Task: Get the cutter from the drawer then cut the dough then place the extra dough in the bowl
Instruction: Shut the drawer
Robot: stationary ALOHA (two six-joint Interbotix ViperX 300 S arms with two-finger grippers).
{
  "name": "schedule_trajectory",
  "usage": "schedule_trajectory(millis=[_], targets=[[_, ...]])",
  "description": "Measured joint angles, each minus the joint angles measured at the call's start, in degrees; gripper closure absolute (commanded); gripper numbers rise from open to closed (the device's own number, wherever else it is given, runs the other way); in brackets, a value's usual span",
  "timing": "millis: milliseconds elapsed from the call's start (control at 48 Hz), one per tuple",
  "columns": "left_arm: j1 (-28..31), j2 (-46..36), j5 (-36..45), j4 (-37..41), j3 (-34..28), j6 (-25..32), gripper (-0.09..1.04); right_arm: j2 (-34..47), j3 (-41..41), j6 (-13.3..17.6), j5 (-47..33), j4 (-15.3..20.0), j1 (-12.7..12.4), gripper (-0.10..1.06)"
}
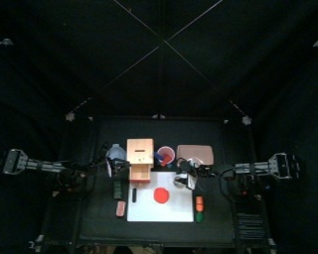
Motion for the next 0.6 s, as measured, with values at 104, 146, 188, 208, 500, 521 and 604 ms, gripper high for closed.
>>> schedule_trajectory(millis=[104,146,188,208,500,521,604], targets=[[4.7,0.0,6.2,-0.1,-2.0,0.0,0.55,3.9,-4.0,0.1,-0.2,-1.7,1.6,0.32],[6.7,0.3,8.9,-0.1,-2.7,0.1,0.59,5.7,-6.0,0.1,-0.3,-2.4,2.4,0.37],[9.1,0.7,11.9,-0.1,-3.5,0.0,0.62,8.0,-8.0,0.1,-0.4,-3.0,3.0,0.42],[10.3,1.0,12.9,-0.1,-3.9,0.0,0.63,8.7,-8.6,0.1,-0.4,-3.3,3.2,0.44],[20.9,6.9,18.0,-0.1,-11.5,0.0,0.65,23.3,-21.7,0.4,0.7,-5.4,5.8,0.59],[21.4,7.9,18.7,-0.1,-12.4,0.0,0.65,24.3,-22.7,0.4,1.1,-5.5,6.0,0.59],[23.1,11.9,21.3,-0.1,-15.5,0.0,0.65,28.3,-26.8,0.4,2.2,-5.7,6.4,0.59]])
